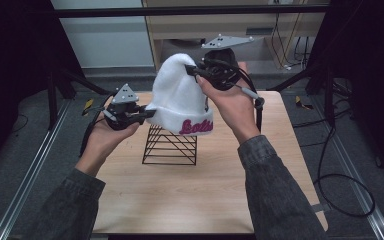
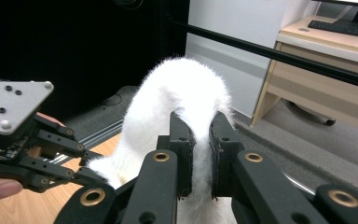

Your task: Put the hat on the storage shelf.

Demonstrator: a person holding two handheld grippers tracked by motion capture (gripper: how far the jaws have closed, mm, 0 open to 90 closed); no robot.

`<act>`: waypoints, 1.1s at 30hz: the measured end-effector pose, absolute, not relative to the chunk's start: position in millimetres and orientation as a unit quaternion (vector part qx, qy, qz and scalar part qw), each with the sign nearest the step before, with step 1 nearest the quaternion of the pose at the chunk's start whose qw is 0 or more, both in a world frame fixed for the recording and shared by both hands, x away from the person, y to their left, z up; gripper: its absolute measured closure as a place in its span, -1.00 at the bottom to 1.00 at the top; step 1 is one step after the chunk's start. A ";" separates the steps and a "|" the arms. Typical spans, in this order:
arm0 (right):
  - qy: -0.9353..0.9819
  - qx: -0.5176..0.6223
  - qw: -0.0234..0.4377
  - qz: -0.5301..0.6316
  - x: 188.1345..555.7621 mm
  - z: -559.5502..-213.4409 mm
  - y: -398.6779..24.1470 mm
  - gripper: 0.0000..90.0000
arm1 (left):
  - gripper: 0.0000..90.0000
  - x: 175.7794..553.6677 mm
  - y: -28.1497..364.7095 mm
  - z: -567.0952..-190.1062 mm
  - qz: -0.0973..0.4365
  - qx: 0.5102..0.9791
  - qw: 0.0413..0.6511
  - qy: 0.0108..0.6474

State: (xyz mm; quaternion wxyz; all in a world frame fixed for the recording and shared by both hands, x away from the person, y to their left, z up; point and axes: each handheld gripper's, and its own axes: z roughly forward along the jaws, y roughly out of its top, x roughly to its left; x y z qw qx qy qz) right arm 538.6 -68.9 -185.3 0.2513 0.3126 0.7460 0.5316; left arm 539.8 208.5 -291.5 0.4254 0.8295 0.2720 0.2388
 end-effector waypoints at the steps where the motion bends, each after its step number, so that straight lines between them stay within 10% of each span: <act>1: 0.747 0.313 0.251 0.530 539.9 -186.1 -67.8 0.83 | 0.73 540.3 210.4 -292.3 0.239 0.830 0.424 0.274; 33: 0.772 0.313 0.235 0.500 566.8 -226.2 -41.2 0.83 | 0.74 552.8 242.8 -325.9 0.246 0.829 0.394 0.310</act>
